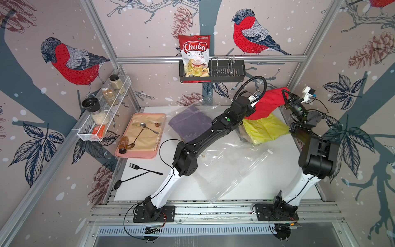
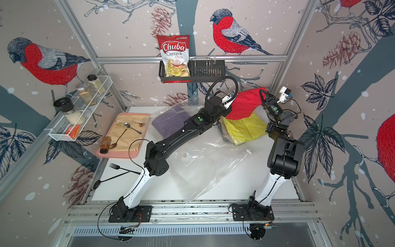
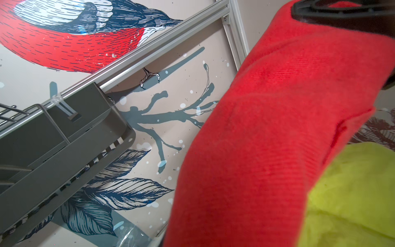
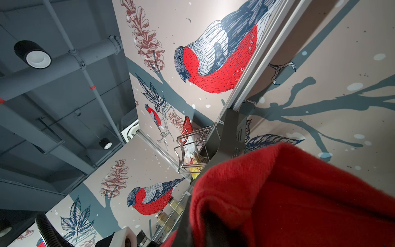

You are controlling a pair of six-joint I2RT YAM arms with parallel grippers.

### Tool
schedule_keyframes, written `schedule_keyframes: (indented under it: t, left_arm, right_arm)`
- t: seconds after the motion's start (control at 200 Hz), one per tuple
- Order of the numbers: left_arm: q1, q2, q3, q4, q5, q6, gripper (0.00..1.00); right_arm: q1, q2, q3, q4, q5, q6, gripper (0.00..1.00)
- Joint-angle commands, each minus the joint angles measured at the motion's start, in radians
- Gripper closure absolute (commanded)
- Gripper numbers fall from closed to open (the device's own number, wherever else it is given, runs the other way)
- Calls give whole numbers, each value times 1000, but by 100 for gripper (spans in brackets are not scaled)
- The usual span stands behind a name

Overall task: Take the trousers out of the vacuum bag
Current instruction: Place the trousers at the corner of the board.

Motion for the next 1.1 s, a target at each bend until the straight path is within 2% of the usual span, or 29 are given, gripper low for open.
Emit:
schedule_keyframes:
  t: [0.0,0.245,0.335,0.635,0.97,1.096]
  left_arm:
    - [12,21,14,169,-17,13,100]
    - [35,94,50,319,-5,27,100]
    - [61,102,50,363,10,-4,100]
    - [136,139,61,532,107,-53,100]
    - [168,183,69,639,179,-91,100]
    - [166,193,73,623,205,-140,100]
  right_arm:
    - [11,47,39,108,21,14,100]
    - [32,200,229,111,34,34,100]
    - [42,254,307,101,32,35,100]
    - [69,412,528,81,42,45,100]
    - [86,533,734,10,45,17,100]
    - [87,550,741,17,40,24,100]
